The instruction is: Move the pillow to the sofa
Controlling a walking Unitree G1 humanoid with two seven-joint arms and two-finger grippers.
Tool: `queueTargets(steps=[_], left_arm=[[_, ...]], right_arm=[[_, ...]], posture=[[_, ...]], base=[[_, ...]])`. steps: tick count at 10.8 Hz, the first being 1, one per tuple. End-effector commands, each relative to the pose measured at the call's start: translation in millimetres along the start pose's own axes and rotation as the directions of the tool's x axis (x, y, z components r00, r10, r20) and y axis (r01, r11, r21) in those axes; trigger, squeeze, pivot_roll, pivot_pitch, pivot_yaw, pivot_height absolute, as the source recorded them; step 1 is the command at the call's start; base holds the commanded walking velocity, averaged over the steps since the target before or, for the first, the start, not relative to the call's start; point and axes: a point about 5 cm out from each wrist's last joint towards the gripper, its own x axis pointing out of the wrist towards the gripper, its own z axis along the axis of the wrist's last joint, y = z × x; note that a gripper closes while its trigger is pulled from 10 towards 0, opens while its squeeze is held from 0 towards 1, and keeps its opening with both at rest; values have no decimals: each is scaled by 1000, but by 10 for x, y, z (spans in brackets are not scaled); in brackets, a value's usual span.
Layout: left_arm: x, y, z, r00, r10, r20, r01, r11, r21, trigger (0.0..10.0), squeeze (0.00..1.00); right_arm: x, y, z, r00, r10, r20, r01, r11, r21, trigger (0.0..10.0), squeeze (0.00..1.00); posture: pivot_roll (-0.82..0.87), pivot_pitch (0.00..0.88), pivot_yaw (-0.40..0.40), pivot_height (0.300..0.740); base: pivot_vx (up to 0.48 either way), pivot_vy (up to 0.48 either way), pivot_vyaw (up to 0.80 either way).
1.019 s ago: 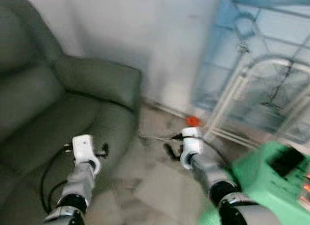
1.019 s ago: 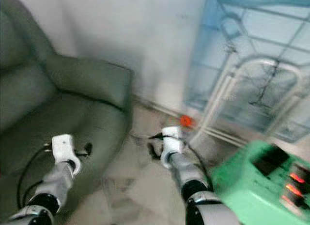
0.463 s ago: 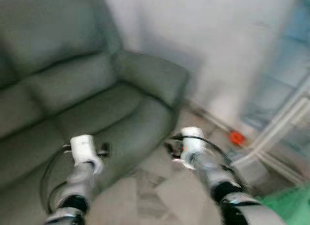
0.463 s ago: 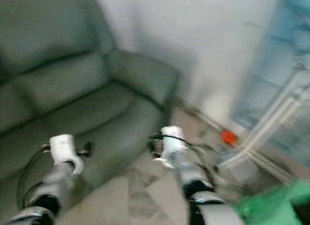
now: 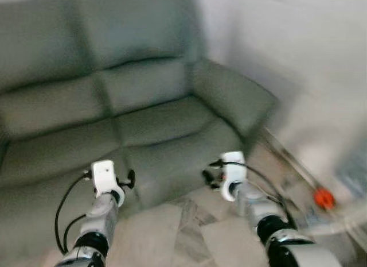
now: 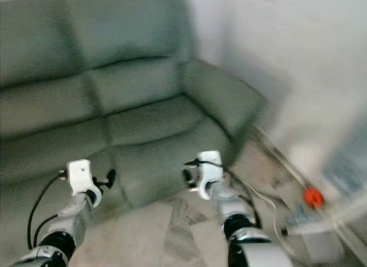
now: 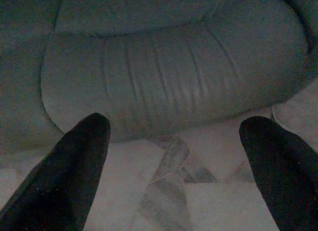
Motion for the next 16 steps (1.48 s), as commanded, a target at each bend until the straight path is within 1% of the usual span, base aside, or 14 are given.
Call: queueTargets(steps=[1, 3, 5, 7, 10, 13, 16], left_arm=[[-5, 97, 11, 1000, 30, -3, -30, 999, 16, 10000, 0], [-5, 70, 0, 1000, 20, -7, -20, 999, 25, 10000, 0], [1, 37, 3, 1000, -5, -10, 5, 998, 59, 10000, 0], [2, 29, -3, 1000, -6, -15, 7, 998, 65, 10000, 0], [9, -24, -10, 999, -35, -28, 37, 995, 92, 10000, 0], [6, -37, -23, 999, -36, -32, 39, 994, 102, 10000, 0], [7, -8, 5, 1000, -16, -8, 16, 999, 34, 10000, 0]], right_arm=[[34, 136, 50, 999, 35, 11, -36, 999, 8, 10000, 0], [35, 140, 55, 999, 40, 12, -40, 999, 2, 10000, 0], [36, 146, 58, 999, 41, 12, -41, 999, 1, 10000, 0], [37, 145, 60, 999, 42, 12, -42, 999, 1, 10000, 0], [40, 154, 66, 999, 46, 9, -46, 999, -7, 10000, 0], [38, 155, 51, 999, 51, 4, -51, 999, -7, 10000, 0], [36, 137, 53, 999, 51, 1, -51, 999, -13, 10000, 0]], posture=[[-81, 0, -37, 740], [-82, 0, -42, 740], [-82, 0, -41, 740], [-82, 0, -44, 740], [-79, 0, -48, 740], [-77, 0, -49, 740], [-86, 0, -54, 740]], base=[[0, 0, 800], [0, 0, 800], [0, 0, 800], [0, 0, 800], [0, 0, 800], [0, 0, 800], [0, 0, 800]])
